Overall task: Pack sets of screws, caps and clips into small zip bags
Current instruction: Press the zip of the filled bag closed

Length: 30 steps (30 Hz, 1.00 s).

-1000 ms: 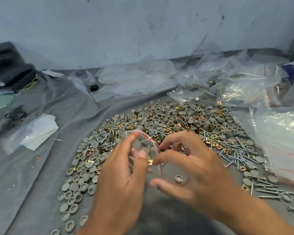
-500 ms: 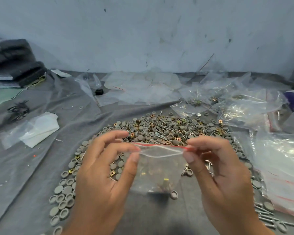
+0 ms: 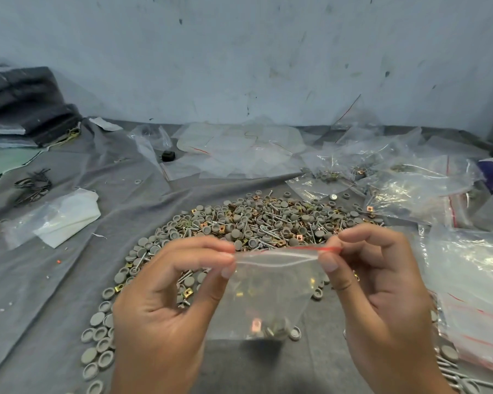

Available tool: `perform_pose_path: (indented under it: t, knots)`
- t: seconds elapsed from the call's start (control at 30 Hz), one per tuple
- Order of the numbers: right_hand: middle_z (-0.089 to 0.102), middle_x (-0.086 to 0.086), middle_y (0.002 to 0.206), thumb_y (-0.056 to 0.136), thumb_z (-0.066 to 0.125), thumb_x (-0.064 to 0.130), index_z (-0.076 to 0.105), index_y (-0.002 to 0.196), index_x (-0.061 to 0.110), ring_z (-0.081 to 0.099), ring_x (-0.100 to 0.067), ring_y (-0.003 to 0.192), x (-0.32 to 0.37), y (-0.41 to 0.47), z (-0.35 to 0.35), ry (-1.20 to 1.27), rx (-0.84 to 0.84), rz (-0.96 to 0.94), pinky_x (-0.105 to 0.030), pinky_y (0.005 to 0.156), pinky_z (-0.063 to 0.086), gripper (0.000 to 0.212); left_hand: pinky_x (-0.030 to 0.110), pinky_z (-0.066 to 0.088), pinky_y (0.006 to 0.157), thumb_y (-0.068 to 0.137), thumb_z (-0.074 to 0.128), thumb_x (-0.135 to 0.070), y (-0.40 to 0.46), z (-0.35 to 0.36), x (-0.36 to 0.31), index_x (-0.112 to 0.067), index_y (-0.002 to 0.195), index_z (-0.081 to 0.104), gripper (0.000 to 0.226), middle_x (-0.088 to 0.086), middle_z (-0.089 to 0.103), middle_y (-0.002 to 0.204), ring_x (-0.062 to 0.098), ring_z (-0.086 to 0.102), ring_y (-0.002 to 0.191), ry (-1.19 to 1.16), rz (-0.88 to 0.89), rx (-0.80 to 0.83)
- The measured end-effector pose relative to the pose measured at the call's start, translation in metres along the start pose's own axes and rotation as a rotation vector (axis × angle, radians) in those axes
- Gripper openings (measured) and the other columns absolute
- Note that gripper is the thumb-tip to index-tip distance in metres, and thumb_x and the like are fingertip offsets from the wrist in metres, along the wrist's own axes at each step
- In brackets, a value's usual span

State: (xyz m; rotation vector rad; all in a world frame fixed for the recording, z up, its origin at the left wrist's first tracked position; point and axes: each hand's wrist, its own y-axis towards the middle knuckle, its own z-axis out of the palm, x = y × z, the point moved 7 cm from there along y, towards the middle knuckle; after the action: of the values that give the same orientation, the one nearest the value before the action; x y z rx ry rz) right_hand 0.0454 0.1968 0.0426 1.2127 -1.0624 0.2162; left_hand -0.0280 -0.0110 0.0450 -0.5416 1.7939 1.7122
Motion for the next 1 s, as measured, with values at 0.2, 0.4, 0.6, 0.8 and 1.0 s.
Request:
perform_pose_path:
  t: [0.2,0.4,0.6,0.8,1.0]
  knots:
    - [0.069,0.006,0.096,0.090,0.067,0.054,0.059,0.113,0.042,0.065,-0.012,0.085,-0.009,-0.001,0.000,0.042,0.011,0.078,-0.015,0.076,0.050,0.027,0.021,0.057,0.079,0.075,0.086,-0.035,0.001,-0.004,0.017,-0.032,0.099,0.066,0.032,0.006,0.077,0.096,0.020,0.075,0.087,-0.100,-0.251,-0.054]
    - [0.072,0.000,0.102,0.082,0.077,0.047,0.060,0.113,0.042,0.070,-0.013,0.091,-0.018,-0.003,0.009,0.166,0.071,0.191,-0.017,0.075,0.054,0.035,0.022,0.056,0.075,0.069,0.083,-0.041,0.001,-0.006,0.023,-0.039,0.096,0.064,0.033,0.007,0.077,0.090,0.020,0.073,0.085,-0.074,-0.372,-0.014]
    - [0.074,-0.001,0.096,0.081,0.079,0.042,0.062,0.111,0.041,0.072,-0.012,0.088,-0.011,-0.005,0.014,0.217,0.065,0.193,-0.015,0.076,0.054,0.035,0.024,0.053,0.081,0.079,0.078,-0.038,0.001,0.003,0.013,-0.045,0.093,0.056,0.027,0.005,0.074,0.098,0.019,0.071,0.093,-0.102,-0.318,0.043]
    - [0.072,-0.002,0.093,0.080,0.080,0.047,0.062,0.109,0.038,0.070,-0.013,0.085,-0.004,-0.007,0.020,0.263,0.059,0.166,-0.018,0.077,0.054,0.035,0.022,0.056,0.078,0.071,0.087,-0.053,-0.001,0.015,0.007,-0.039,0.110,0.056,0.052,0.005,0.078,0.101,0.021,0.074,0.096,-0.170,-0.382,0.128]
    - [0.071,-0.001,0.095,0.083,0.077,0.047,0.060,0.109,0.039,0.070,-0.012,0.087,-0.001,-0.011,0.025,0.241,0.082,0.143,-0.019,0.080,0.054,0.032,0.013,0.051,0.054,0.067,0.086,-0.034,-0.004,0.015,0.001,-0.041,0.102,0.061,0.043,-0.001,0.077,0.086,0.004,0.072,0.071,-0.138,-0.393,0.094]
